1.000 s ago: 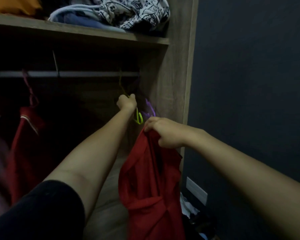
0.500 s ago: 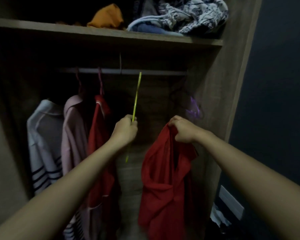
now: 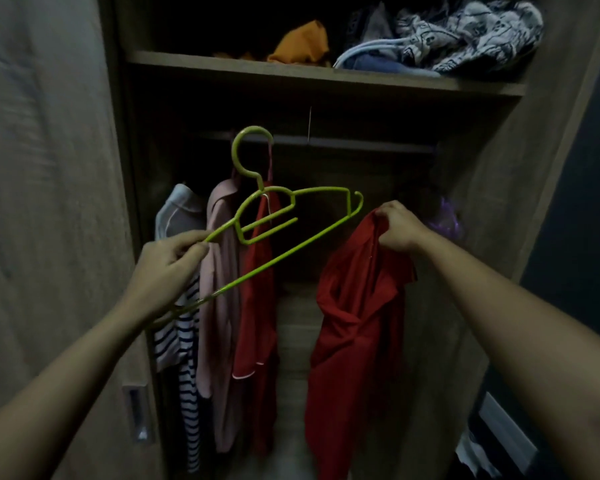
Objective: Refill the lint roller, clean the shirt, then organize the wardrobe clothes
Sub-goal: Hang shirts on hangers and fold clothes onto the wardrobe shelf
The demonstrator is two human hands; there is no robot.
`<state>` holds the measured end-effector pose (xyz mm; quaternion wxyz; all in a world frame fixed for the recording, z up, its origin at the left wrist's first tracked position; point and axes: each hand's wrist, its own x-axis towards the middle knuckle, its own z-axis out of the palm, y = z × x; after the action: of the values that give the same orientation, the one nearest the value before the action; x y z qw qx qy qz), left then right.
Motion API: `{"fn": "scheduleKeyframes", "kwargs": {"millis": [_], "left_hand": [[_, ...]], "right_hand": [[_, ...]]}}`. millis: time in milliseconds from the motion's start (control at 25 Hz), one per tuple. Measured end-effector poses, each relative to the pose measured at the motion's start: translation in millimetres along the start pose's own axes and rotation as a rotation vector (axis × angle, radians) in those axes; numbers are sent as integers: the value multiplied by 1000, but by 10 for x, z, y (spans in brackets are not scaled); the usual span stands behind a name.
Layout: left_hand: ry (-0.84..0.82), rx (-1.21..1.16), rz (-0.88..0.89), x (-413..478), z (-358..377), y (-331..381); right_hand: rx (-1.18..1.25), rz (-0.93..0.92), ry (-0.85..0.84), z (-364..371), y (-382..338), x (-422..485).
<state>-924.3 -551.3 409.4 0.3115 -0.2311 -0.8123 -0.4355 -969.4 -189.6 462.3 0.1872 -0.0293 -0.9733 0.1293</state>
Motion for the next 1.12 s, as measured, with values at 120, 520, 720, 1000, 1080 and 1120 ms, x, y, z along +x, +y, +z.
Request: {"fn": "scheduleKeyframes", "kwargs": {"millis": [120,520,720,1000,1080,1120], "left_hand": [[-92,24,30,-33,-150,-107],[15,-9,198,47,539,95],[279,419,399,-237,949,388],[-359,60,-6,-1267,1912,563],[-267,-127,-47,-1234,1959,709],[-227,-132,-36,-1235,1975,804]], "right_hand": [[-18,0,-6,-90,-60,11],[-186,-601,267,-201,-700,-507],[-225,-537,479,-165,-421,-621],[-240,-532,549,-444,-466,-713],[-252,-537,533,-440,-501,-743],[-258,-542,527,-427,-519,-758]]}}
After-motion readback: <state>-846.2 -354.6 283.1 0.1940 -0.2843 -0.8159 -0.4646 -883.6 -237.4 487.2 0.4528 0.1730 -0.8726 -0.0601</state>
